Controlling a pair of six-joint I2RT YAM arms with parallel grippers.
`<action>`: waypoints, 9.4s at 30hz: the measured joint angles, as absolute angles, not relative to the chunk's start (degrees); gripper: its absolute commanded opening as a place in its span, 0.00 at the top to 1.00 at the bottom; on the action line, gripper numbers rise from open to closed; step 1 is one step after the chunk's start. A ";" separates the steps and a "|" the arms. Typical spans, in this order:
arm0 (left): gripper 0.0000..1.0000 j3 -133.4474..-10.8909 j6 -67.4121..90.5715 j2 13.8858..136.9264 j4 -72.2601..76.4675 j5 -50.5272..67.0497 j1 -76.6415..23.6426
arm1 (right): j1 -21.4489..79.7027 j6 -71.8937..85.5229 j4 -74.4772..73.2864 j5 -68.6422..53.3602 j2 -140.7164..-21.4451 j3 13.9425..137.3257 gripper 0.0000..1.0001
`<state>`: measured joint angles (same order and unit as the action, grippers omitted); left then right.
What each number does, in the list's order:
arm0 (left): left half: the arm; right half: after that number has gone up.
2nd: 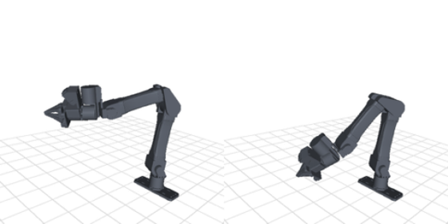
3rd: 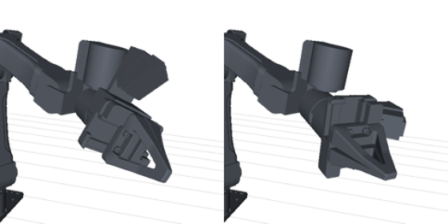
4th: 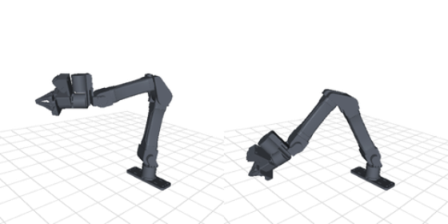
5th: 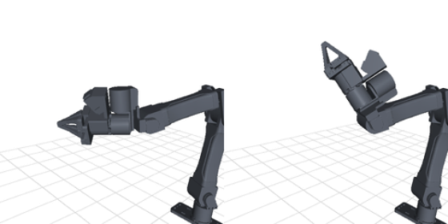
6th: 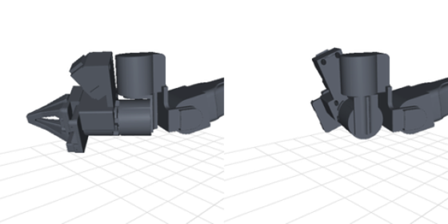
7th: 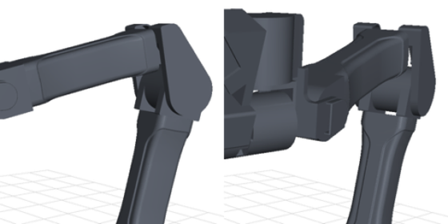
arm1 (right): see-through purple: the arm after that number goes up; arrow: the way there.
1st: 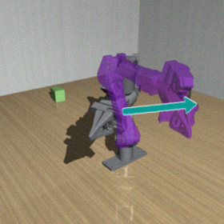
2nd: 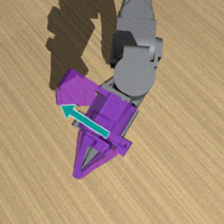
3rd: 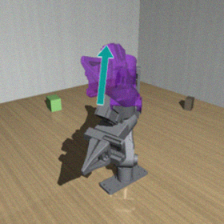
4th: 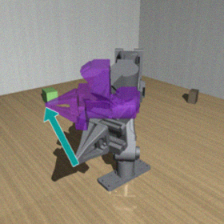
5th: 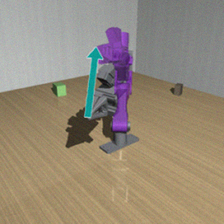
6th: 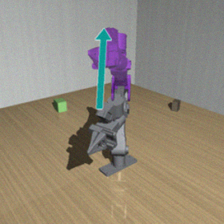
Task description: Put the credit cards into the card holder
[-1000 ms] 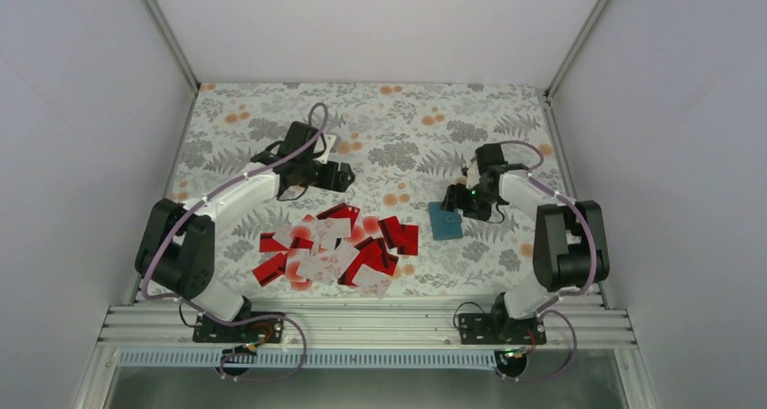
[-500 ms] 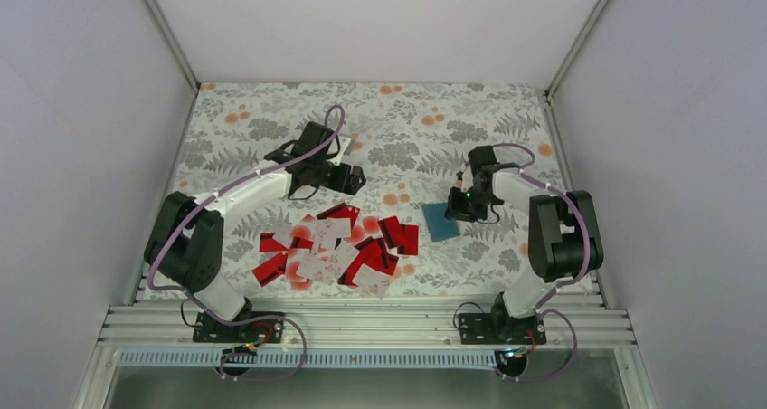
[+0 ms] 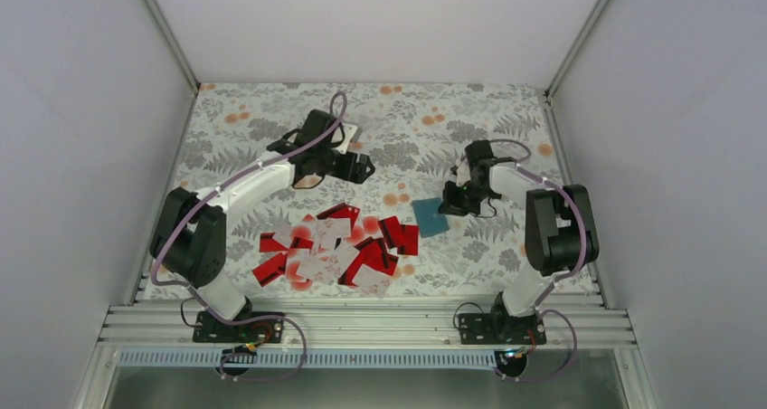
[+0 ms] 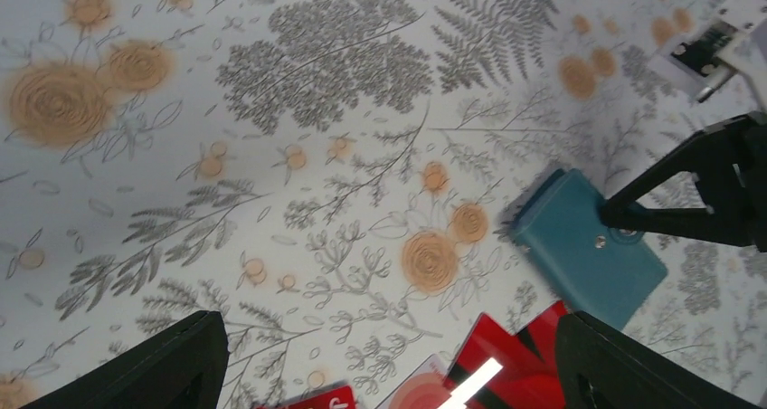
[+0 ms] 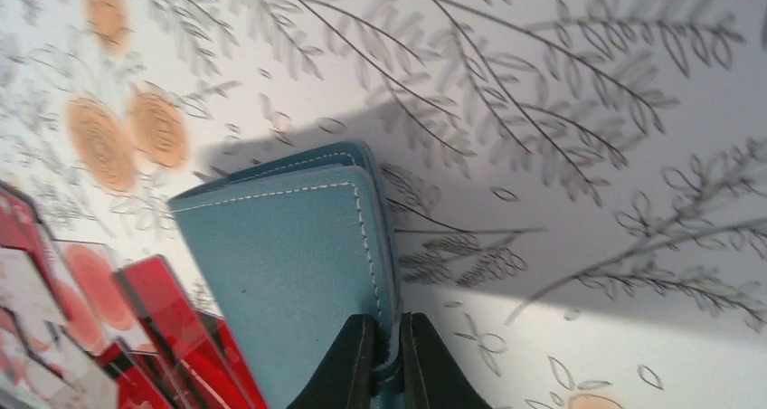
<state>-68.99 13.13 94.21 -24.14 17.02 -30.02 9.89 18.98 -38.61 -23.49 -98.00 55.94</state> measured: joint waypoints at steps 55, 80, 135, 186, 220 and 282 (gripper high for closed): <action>0.95 -89.52 39.75 105.34 1.06 53.36 -25.58 | 8.23 42.72 -18.87 -62.06 -93.80 84.95 0.74; 0.97 -120.20 36.36 115.44 -31.57 42.59 -24.47 | 11.11 20.03 -37.28 -46.81 -94.65 96.49 0.03; 0.96 -110.89 32.84 102.48 -23.35 66.17 -22.76 | 11.22 26.72 -25.54 -57.25 -86.19 92.68 0.35; 0.00 -114.06 32.60 105.25 -20.62 59.11 -27.49 | 10.81 29.91 -22.04 -67.61 -87.09 92.01 0.96; 0.13 -102.63 17.34 108.40 -34.15 18.17 -32.60 | 20.82 40.10 -58.17 -19.42 -119.68 113.69 0.96; 0.15 -85.91 6.37 102.80 -24.18 7.11 -35.35 | 19.79 45.84 -57.69 -34.35 -118.98 109.97 0.96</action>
